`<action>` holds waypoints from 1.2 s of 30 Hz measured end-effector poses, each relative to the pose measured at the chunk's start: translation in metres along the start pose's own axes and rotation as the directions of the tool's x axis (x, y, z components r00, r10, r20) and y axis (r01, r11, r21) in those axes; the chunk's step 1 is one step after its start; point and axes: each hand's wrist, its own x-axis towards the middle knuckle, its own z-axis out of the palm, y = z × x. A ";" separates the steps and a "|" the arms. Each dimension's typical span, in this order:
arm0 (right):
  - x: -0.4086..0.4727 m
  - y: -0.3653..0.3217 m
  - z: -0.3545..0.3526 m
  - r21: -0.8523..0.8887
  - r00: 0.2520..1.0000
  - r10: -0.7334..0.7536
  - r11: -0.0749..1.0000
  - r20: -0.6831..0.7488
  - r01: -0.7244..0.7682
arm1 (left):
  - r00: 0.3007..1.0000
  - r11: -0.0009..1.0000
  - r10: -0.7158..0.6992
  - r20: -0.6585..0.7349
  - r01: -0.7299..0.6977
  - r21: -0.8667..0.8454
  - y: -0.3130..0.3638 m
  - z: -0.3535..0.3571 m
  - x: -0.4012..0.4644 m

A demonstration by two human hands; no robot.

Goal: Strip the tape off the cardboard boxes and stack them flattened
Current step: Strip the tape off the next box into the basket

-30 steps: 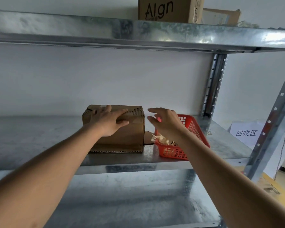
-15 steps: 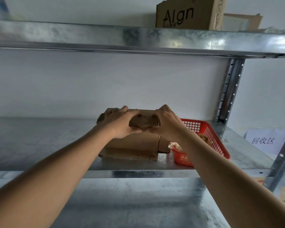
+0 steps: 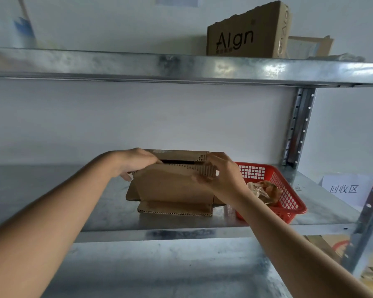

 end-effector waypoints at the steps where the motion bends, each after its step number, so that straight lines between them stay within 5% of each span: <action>1: 0.001 -0.004 -0.003 0.088 0.999 0.054 0.995 0.004 -0.055 | 0.999 1.000 -0.008 0.051 0.008 -0.007 0.000 0.002 -0.004; 4: 0.004 -0.022 -0.012 0.302 0.953 0.287 0.903 0.100 -0.304 | 0.991 0.995 -0.048 0.125 0.037 0.094 0.001 0.009 -0.012; 6: 0.008 -0.024 -0.013 0.225 0.918 0.385 0.890 0.094 -0.396 | 0.994 0.986 -0.042 0.103 0.024 0.163 0.000 0.013 -0.016; 12: -0.002 -0.024 -0.002 -0.066 0.954 0.282 0.959 0.106 -0.276 | 0.980 0.966 0.183 -0.077 -0.165 0.201 -0.018 0.027 -0.024; 20: -0.004 -0.043 0.001 -0.245 0.946 0.320 0.922 0.042 -0.301 | 0.848 0.909 0.329 -0.415 -0.166 0.382 -0.022 0.044 -0.039; 26: -0.010 -0.039 0.006 -0.040 0.977 0.212 0.976 -0.017 -0.213 | 0.719 0.970 0.223 -0.659 -0.228 0.079 -0.021 0.043 -0.042; 28: -0.012 -0.035 0.006 0.093 0.974 0.215 0.974 -0.068 -0.208 | 0.752 0.951 0.090 -0.653 -0.260 -0.167 -0.024 0.037 -0.044; 31: -0.018 -0.031 0.004 0.156 0.961 0.237 0.964 -0.140 -0.215 | 0.865 0.786 -0.053 -0.499 -0.272 -0.556 -0.033 0.030 -0.043; 34: -0.021 -0.026 0.001 0.209 0.965 0.232 0.957 -0.124 -0.203 | 0.921 0.647 -0.040 -0.387 -0.271 -0.713 -0.042 0.035 -0.039; 36: -0.022 -0.021 -0.002 0.215 0.969 0.221 0.957 -0.106 -0.195 | 0.917 0.660 -0.037 -0.397 -0.276 -0.699 -0.050 0.041 -0.035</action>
